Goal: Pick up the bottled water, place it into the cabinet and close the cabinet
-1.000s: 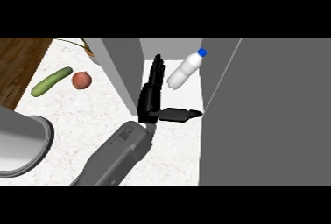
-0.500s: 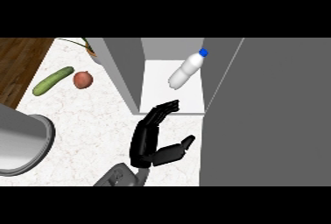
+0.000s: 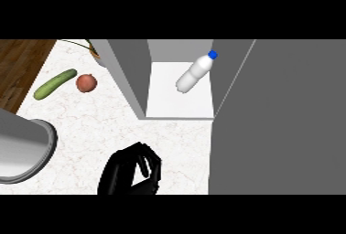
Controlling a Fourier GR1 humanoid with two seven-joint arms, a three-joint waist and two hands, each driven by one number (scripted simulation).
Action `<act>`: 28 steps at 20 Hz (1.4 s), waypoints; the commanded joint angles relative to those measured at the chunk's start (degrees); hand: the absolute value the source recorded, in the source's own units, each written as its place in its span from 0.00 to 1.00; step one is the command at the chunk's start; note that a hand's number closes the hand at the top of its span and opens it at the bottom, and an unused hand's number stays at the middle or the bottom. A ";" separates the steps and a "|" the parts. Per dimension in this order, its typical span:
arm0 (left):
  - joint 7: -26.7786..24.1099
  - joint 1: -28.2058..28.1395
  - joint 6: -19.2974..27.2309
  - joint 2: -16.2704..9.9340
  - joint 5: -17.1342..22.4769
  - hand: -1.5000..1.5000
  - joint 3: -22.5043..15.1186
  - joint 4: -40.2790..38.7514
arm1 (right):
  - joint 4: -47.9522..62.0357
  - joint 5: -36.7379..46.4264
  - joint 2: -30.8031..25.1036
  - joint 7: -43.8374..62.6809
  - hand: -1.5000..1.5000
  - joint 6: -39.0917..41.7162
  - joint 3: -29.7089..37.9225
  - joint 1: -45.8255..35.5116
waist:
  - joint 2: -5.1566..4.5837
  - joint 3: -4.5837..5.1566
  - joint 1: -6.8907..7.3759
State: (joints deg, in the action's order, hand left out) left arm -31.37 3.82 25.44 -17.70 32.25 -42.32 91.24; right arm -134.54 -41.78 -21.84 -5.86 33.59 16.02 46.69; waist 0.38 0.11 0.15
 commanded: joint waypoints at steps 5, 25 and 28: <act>-0.33 -9.61 -3.96 -12.67 2.17 1.00 4.27 11.02 | -12.56 5.02 -4.01 4.02 1.00 5.08 -2.80 2.47 | 0.23 0.06 0.37; -3.45 -23.65 -15.01 -28.64 15.15 0.00 23.74 20.20 | -18.18 12.35 -4.93 7.01 1.00 6.09 -18.57 -4.59 | 1.26 0.63 1.18; -3.53 -24.78 -17.99 -29.91 17.42 0.00 25.39 20.66 | -17.22 12.83 -5.89 8.93 1.00 5.05 -21.51 -8.41 | 1.23 0.89 1.90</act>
State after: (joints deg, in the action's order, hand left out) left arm -34.77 -18.90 9.49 -46.00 47.47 -19.13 110.86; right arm -135.80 -37.67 -26.83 -2.08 41.97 -4.53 39.44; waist 1.44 0.80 1.46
